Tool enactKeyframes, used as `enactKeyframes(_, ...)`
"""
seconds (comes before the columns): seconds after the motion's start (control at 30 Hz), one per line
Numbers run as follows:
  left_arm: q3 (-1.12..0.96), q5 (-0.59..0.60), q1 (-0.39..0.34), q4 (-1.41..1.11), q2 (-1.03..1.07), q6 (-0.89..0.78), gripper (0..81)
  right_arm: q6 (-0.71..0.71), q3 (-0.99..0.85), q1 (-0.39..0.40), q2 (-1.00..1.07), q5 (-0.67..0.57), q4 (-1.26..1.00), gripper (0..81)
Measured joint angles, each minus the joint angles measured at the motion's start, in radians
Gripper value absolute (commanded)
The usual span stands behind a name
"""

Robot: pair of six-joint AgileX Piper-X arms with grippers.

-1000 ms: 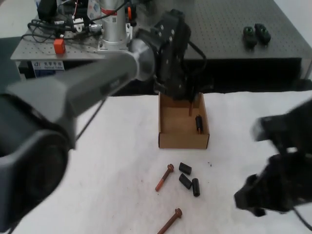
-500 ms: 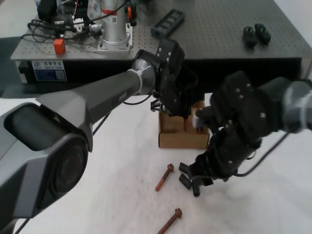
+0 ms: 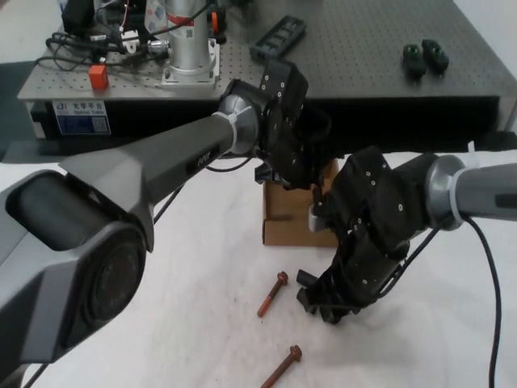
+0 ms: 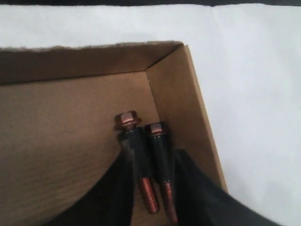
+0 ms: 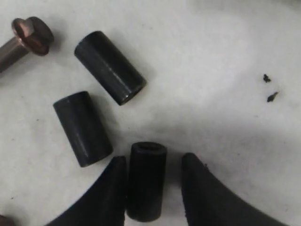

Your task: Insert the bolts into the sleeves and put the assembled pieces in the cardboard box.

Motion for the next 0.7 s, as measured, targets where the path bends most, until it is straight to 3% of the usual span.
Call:
enactKeyframes(0.13,0.000,0.000,0.000,0.108,-0.086,0.047,21.3,-0.023,0.000,-0.010,0.000,-0.002,0.024,0.1)
enactKeyframes(0.43,0.096,-0.175,-0.003,0.288,-0.334,0.263,21.3,-0.028,0.100,-0.099,-0.186,-0.072,0.078,0.1)
enactKeyframes(0.7,0.489,-0.268,-0.037,0.234,-0.509,0.510,21.3,-0.028,0.218,-0.145,-0.490,-0.096,0.141,0.1)
